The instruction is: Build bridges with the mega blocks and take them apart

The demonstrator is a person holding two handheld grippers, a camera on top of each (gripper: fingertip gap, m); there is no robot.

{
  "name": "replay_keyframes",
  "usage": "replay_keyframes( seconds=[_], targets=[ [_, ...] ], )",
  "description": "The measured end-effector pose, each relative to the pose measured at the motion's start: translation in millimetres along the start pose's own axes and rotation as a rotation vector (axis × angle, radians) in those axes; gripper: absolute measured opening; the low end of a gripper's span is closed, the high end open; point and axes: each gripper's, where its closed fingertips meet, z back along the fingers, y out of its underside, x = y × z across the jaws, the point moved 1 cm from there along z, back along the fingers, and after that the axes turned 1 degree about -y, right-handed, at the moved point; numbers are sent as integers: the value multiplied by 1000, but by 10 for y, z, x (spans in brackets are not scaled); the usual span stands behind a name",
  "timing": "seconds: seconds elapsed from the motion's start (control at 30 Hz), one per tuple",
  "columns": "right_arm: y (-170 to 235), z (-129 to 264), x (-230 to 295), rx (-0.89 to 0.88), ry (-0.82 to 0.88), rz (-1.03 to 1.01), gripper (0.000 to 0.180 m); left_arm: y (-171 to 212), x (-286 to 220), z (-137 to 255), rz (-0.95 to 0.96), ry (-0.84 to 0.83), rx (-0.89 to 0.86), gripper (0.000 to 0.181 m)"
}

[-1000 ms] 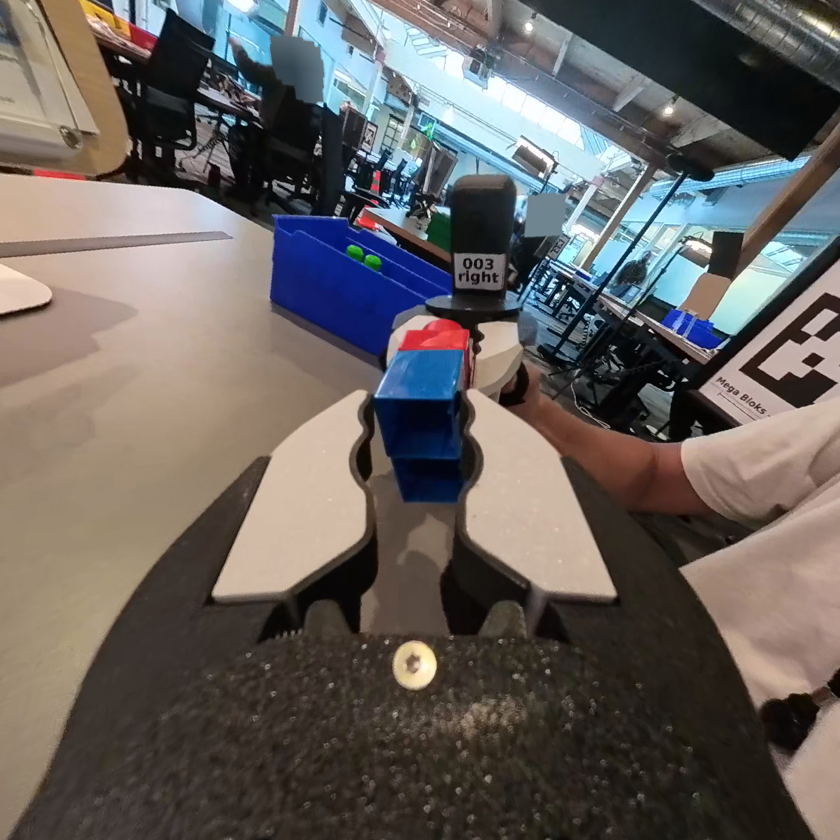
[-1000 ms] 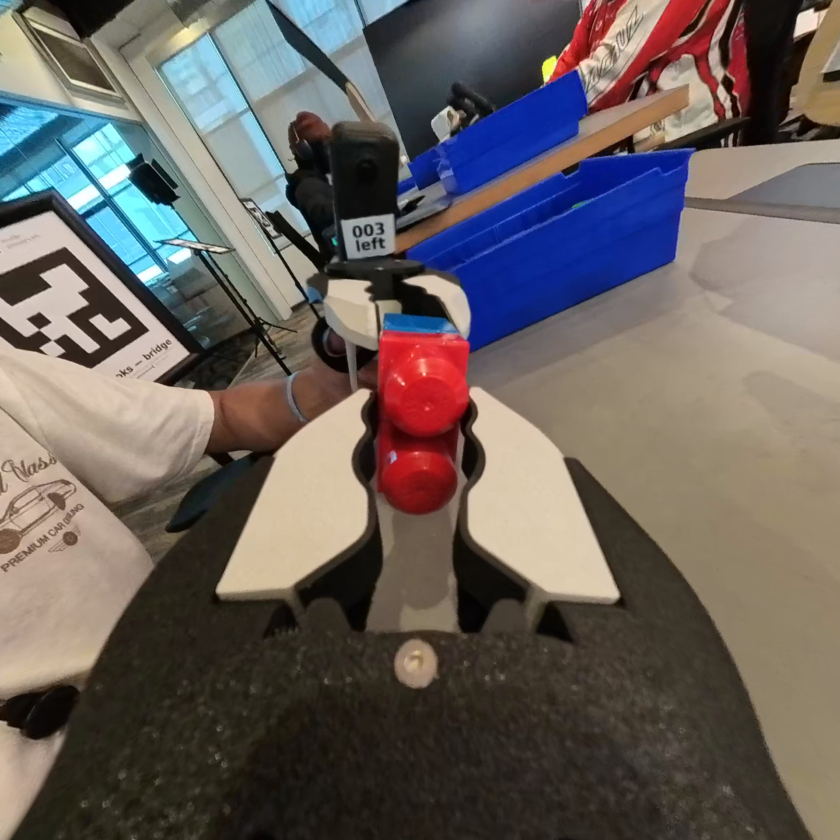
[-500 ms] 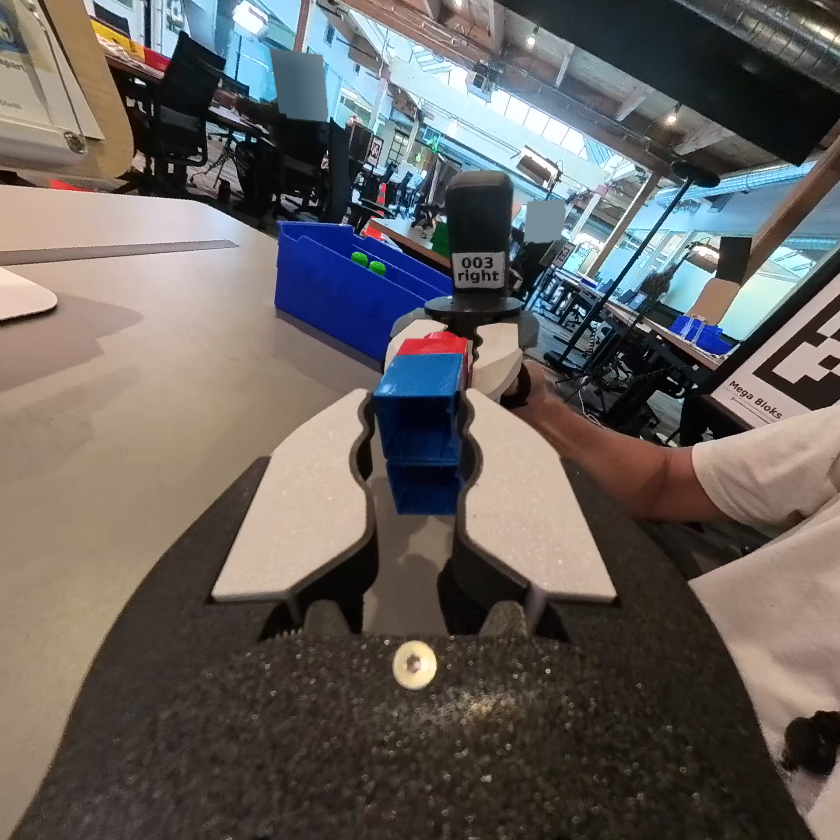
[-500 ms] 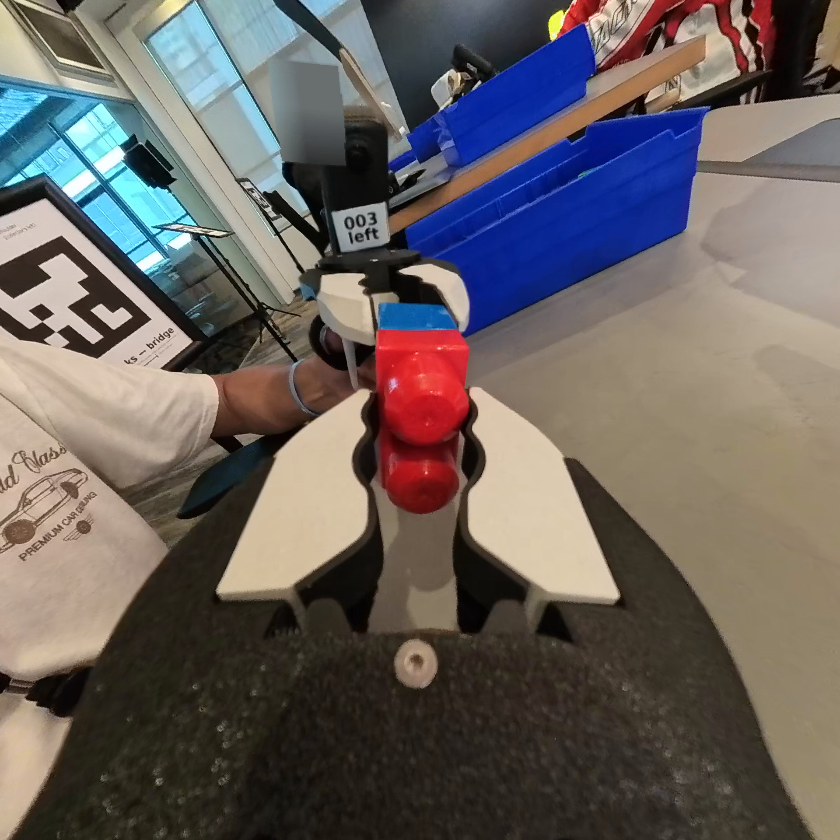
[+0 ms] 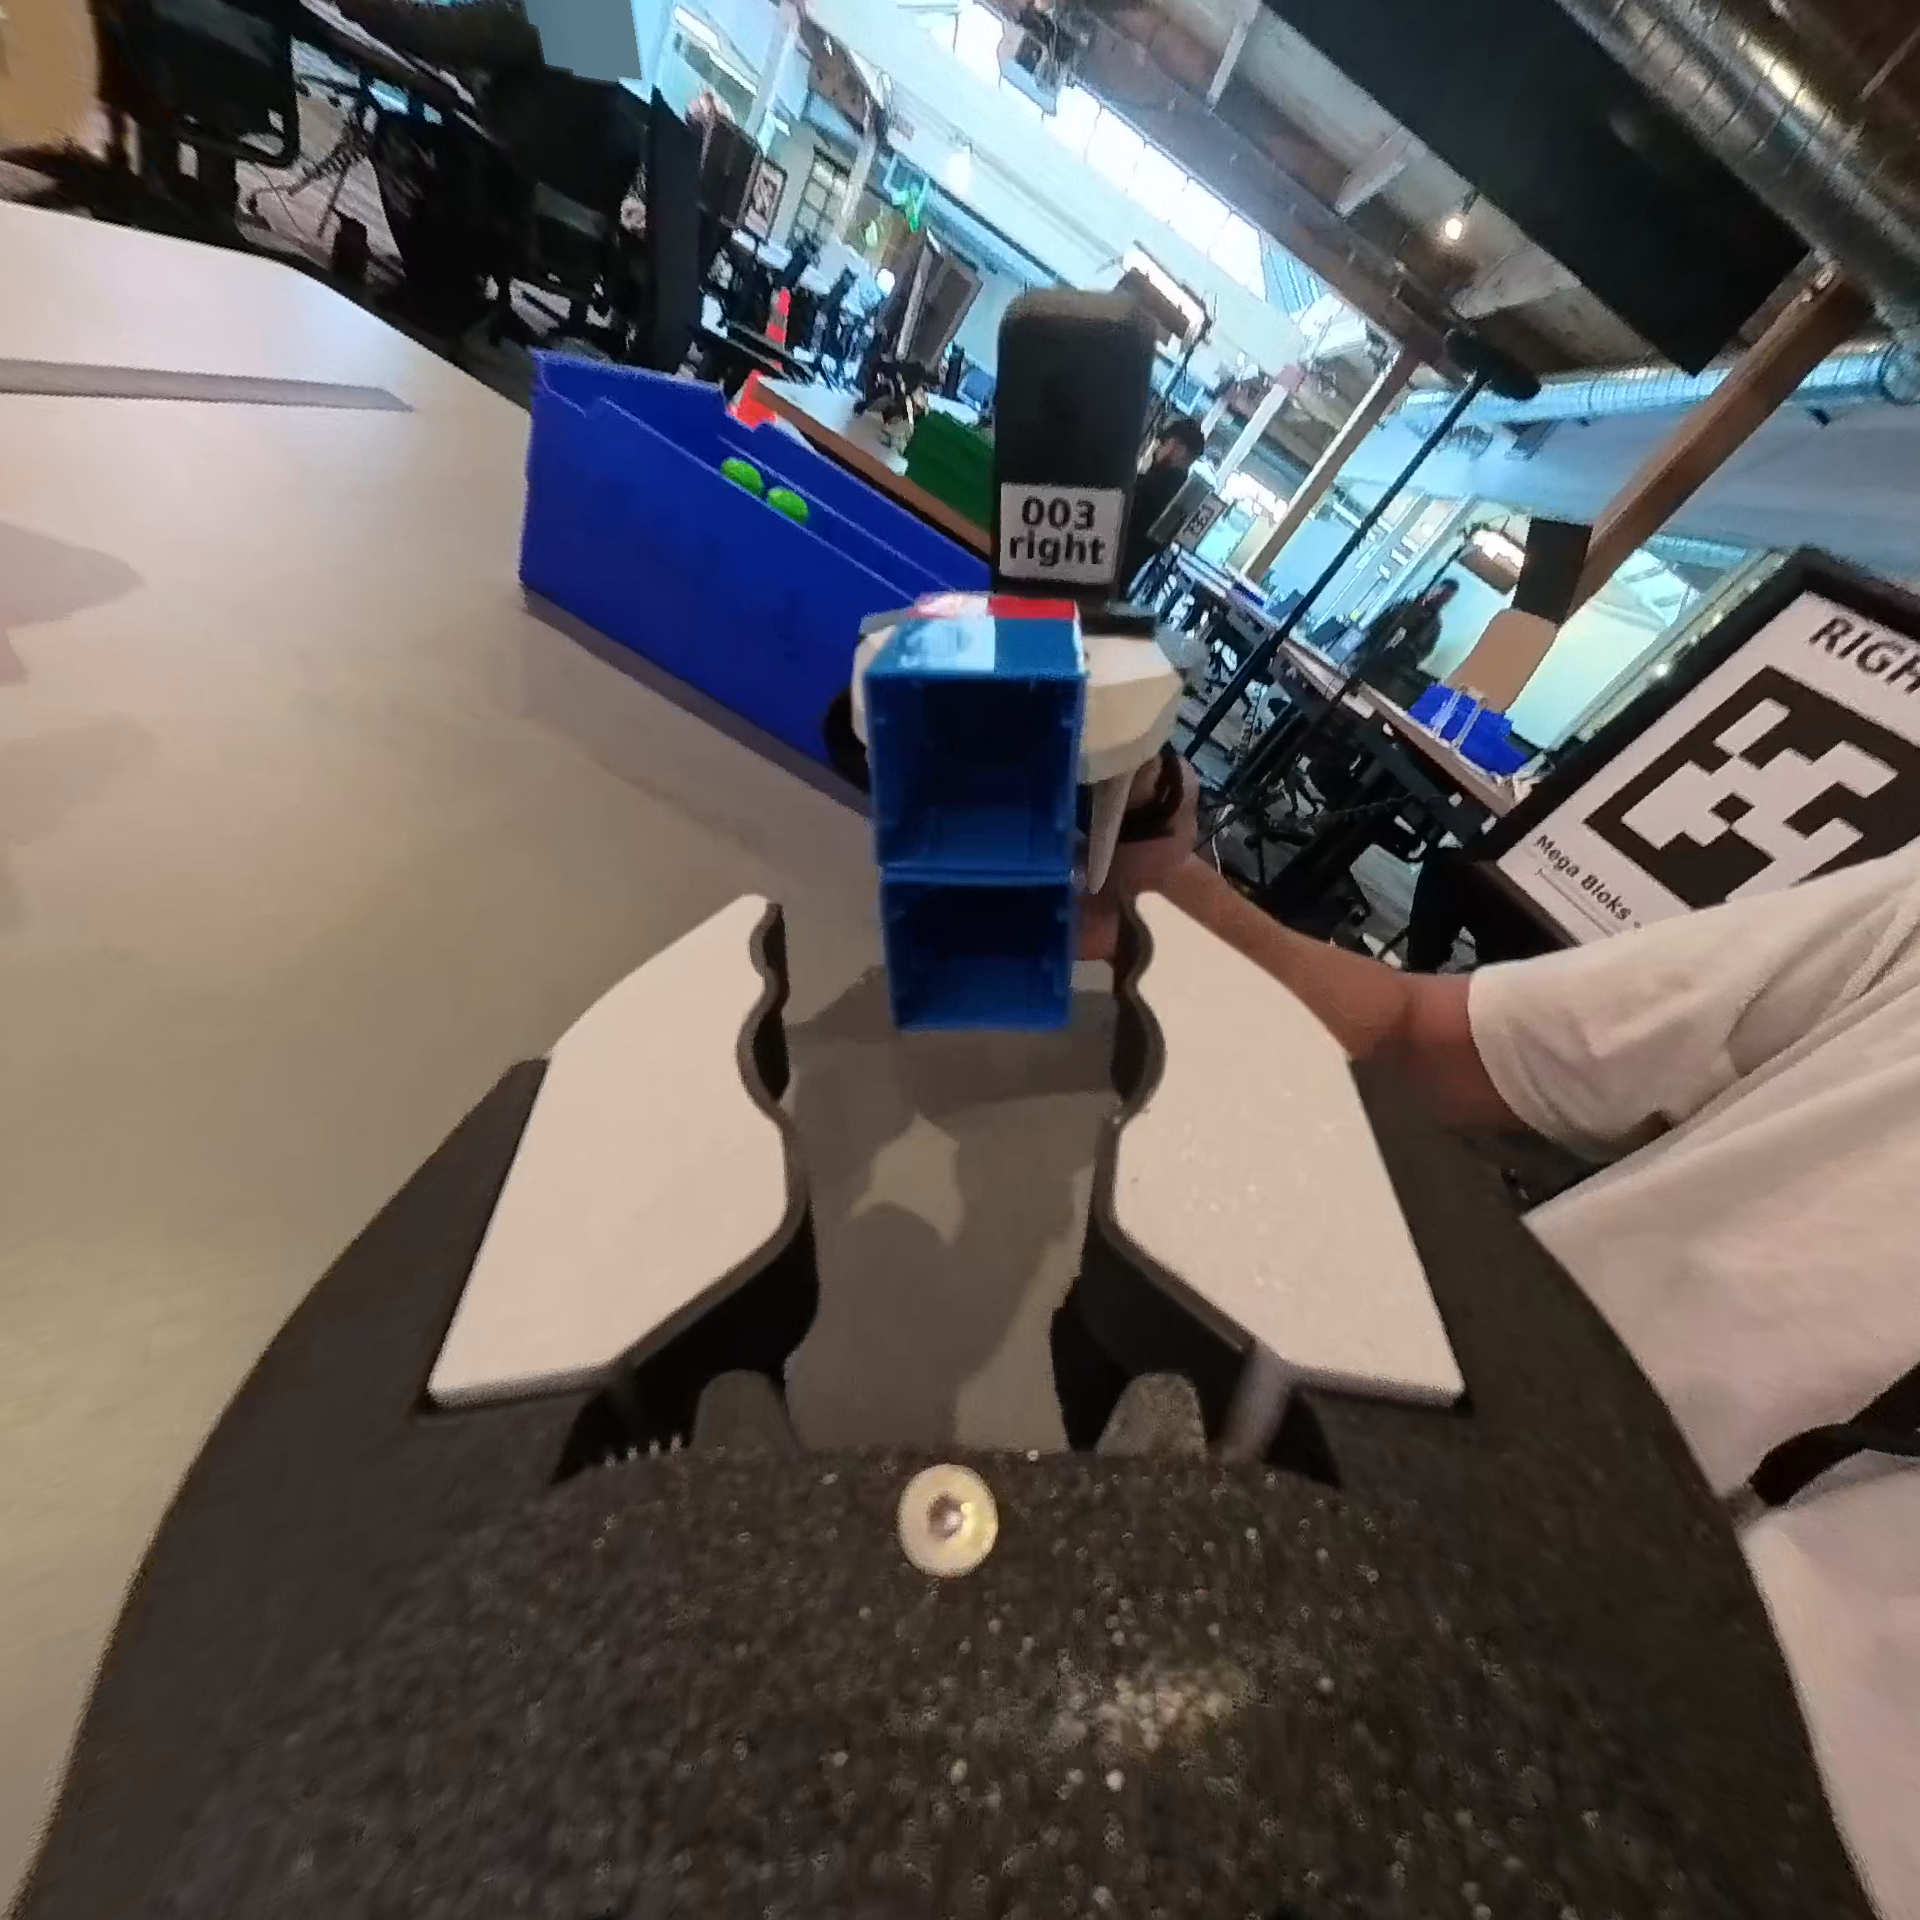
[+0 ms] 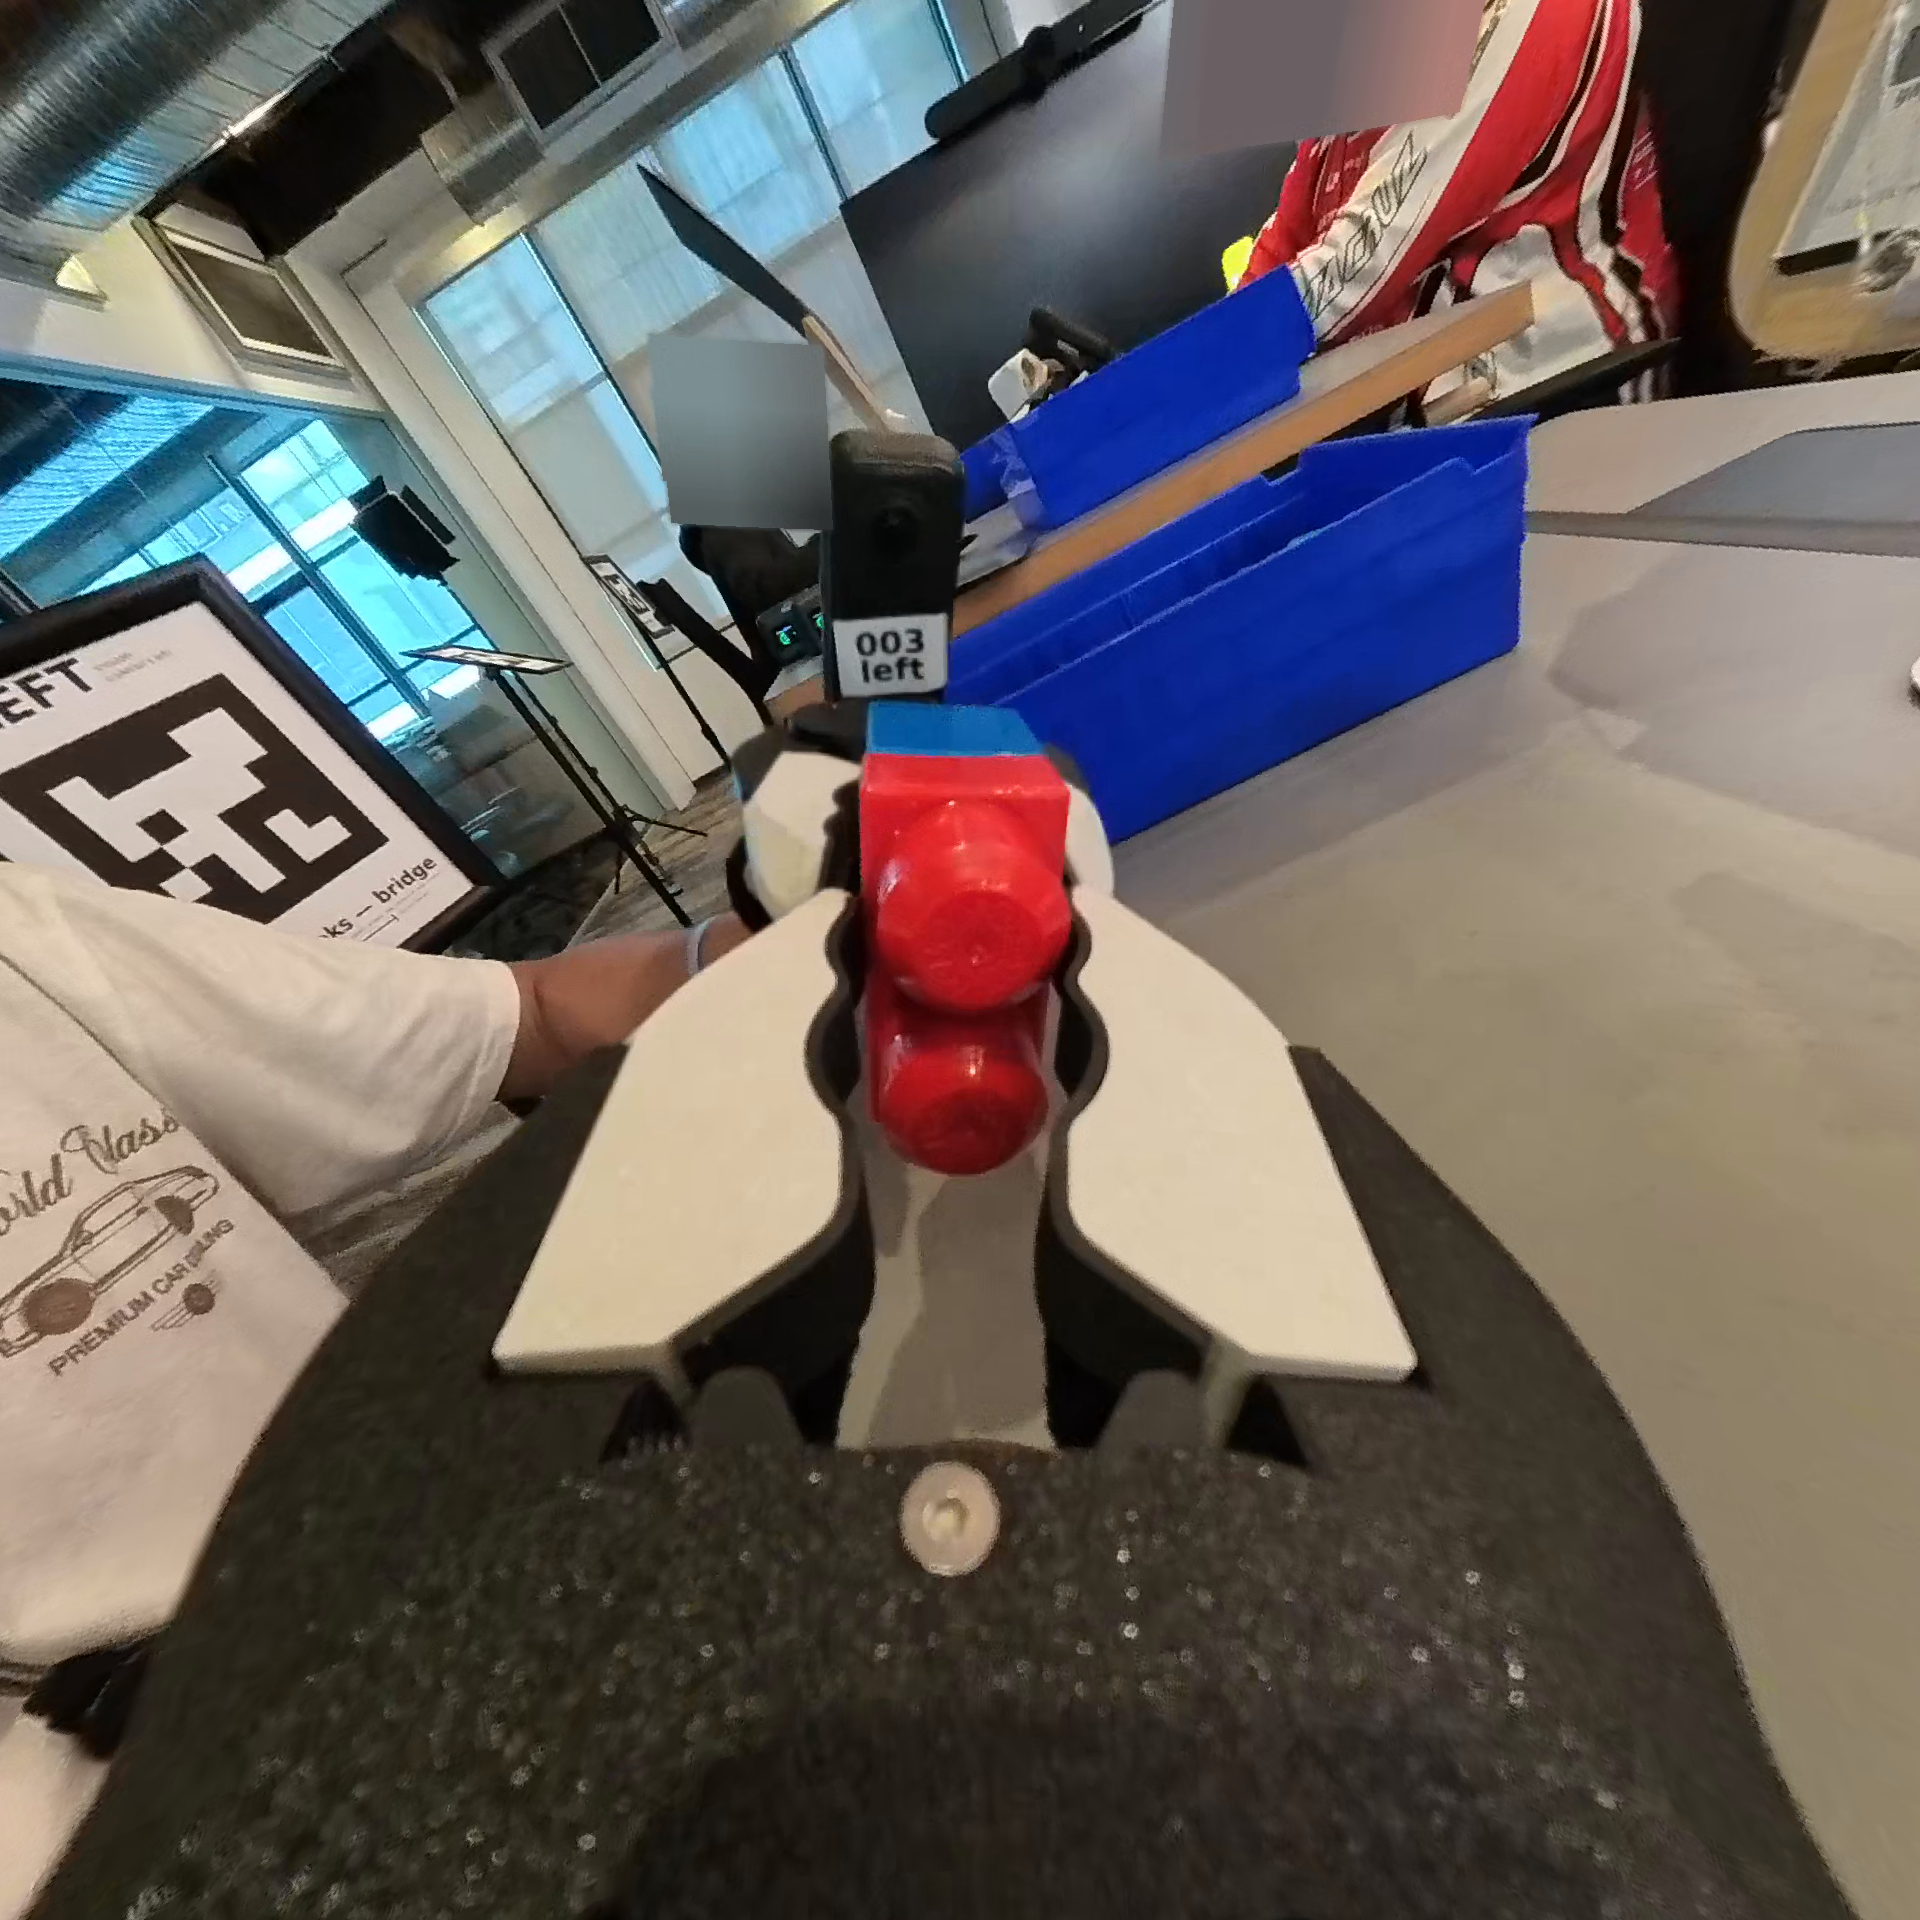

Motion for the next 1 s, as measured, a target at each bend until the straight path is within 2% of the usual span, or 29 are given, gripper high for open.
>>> replay_keyframes(
  seconds=[0.07, 0.13, 0.27, 0.33, 0.37, 0.47, 0.53, 0.63, 1.0],
  targets=[
    [27, -27, 16, 14, -7, -2, 34, 52, -14, -60, -25, -10, 27, 58],
    [23, -34, 13, 6, 1, -4, 34, 66, -50, -80, -48, 1, 33, 37],
    [26, -44, 30, -5, -15, -24, 34, 23, -78, -44, -26, 32, 15, 36],
    [20, -33, 5, -27, -14, -69, 55, 2, -86, -17, -24, 39, 0, 35],
    [26, -21, -5, -33, -18, -84, 57, -6, -95, -7, -25, 43, -6, 35],
    [98, -44, 17, -1, -51, -113, 47, -42, -116, 10, -25, 49, -33, 35],
    [115, -72, 57, 6, -68, -98, 34, -38, -105, 1, -16, 50, -32, 35],
    [119, -59, 59, 35, -36, -47, 34, -5, -98, -13, 4, 66, -23, 35],
    [148, -71, 62, 50, -36, -54, 34, -3, -87, -28, 19, 72, -41, 35]
  ],
)
